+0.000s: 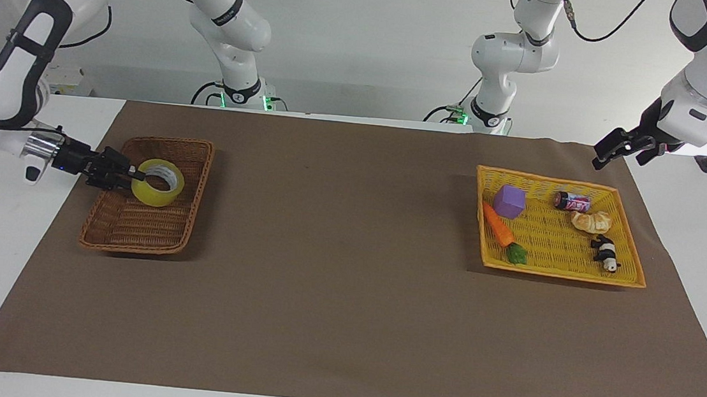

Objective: Move tape to another basket

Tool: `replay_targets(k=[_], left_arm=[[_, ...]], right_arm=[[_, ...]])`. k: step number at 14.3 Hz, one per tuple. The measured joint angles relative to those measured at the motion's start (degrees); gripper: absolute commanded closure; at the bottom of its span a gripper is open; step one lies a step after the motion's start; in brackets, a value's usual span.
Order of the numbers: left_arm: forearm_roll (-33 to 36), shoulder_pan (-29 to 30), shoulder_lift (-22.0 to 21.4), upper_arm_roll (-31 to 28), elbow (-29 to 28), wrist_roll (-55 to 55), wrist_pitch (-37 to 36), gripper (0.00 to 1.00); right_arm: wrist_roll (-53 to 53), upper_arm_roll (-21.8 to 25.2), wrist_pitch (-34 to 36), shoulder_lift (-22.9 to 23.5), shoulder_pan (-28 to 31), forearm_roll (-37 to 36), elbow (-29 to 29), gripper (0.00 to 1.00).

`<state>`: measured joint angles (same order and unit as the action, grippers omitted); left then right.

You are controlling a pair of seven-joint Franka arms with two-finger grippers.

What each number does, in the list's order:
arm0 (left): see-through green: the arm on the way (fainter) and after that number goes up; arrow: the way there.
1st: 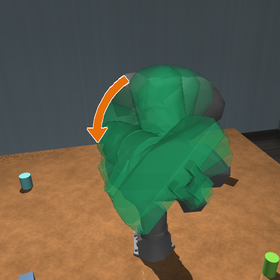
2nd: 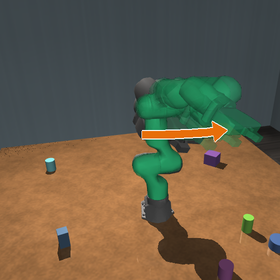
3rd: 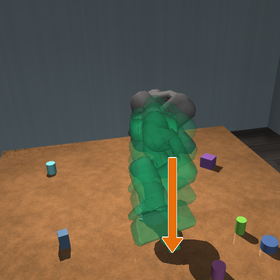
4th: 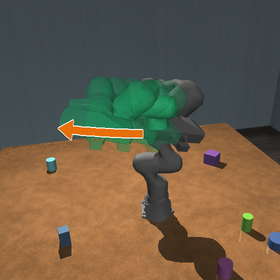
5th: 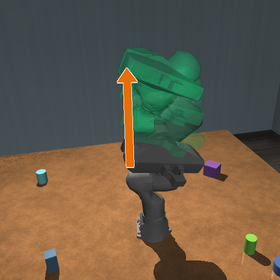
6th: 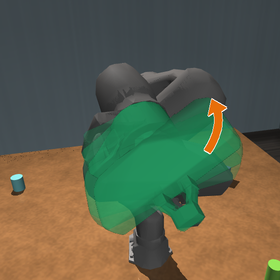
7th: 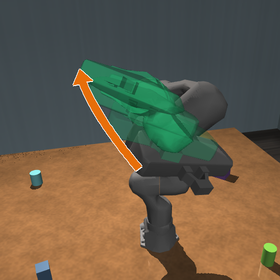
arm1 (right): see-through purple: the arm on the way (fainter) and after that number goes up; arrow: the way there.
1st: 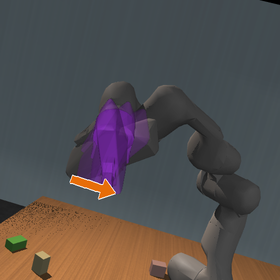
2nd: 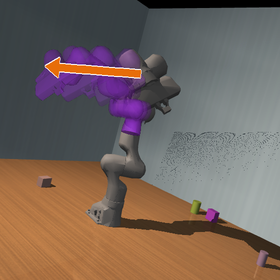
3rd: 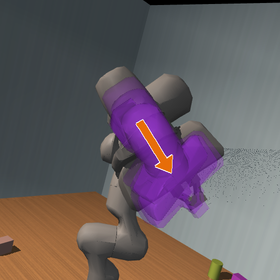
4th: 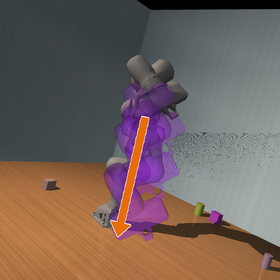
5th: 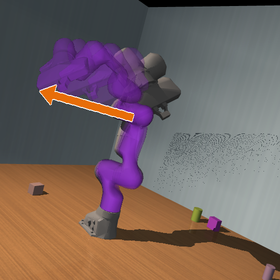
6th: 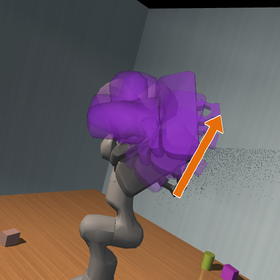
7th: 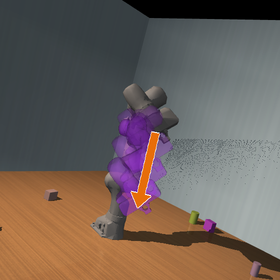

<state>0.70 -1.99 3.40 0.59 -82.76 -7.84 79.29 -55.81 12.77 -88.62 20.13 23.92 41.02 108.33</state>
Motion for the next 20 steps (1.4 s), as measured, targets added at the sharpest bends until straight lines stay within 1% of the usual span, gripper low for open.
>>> replay_targets(k=[4,5,7,8,10,12,15,17,20], left_arm=[[0.1,0.1,0.0,-0.7,-0.9,0.0,-0.4,0.00],[0.1,0.1,0.0,-0.7,-1.2,0.0,-0.5,0.00],[0.1,0.1,0.0,-0.7,-1.6,0.0,-0.5,0.00],[0.1,0.1,0.0,-0.7,-1.6,0.0,-0.5,0.00],[0.1,0.1,-0.1,-0.7,-1.6,0.0,-0.5,0.00],[0.1,0.1,-0.1,-0.7,-1.6,0.0,-0.5,0.00],[0.1,0.1,-0.1,-0.7,-1.6,0.0,-0.5,0.00],[0.1,0.1,-0.1,-0.7,-1.6,0.0,-0.5,0.00],[0.1,0.1,-0.1,-0.7,-1.7,0.0,-0.5,0.00]], right_arm=[[-0.2,0.0,-0.3,-0.1,-0.3,-0.7,-0.4,0.00],[-0.3,-0.1,-0.7,-0.4,-0.3,-1.9,-0.8,0.00],[-0.7,-0.2,-2.9,-1.8,-1.1,-6.8,-2.2,0.00],[-0.7,-0.2,-4.7,-3.1,-2.4,-10.0,-2.8,0.00],[-0.7,-0.3,-8.4,-6.6,-5.9,-17.2,-3.5,0.00],[0.6,-0.3,-10.2,-10.1,-9.9,-24.1,-4.3,0.00],[8.8,-0.5,-10.6,-14.3,-14.2,-29.8,-5.6,0.00],[17.3,-0.5,-10.1,-16.2,-16.4,-34.2,-6.5,0.00],[30.3,-0.5,-5.9,-18.3,-19.7,-37.2,-8.0,0.00]])
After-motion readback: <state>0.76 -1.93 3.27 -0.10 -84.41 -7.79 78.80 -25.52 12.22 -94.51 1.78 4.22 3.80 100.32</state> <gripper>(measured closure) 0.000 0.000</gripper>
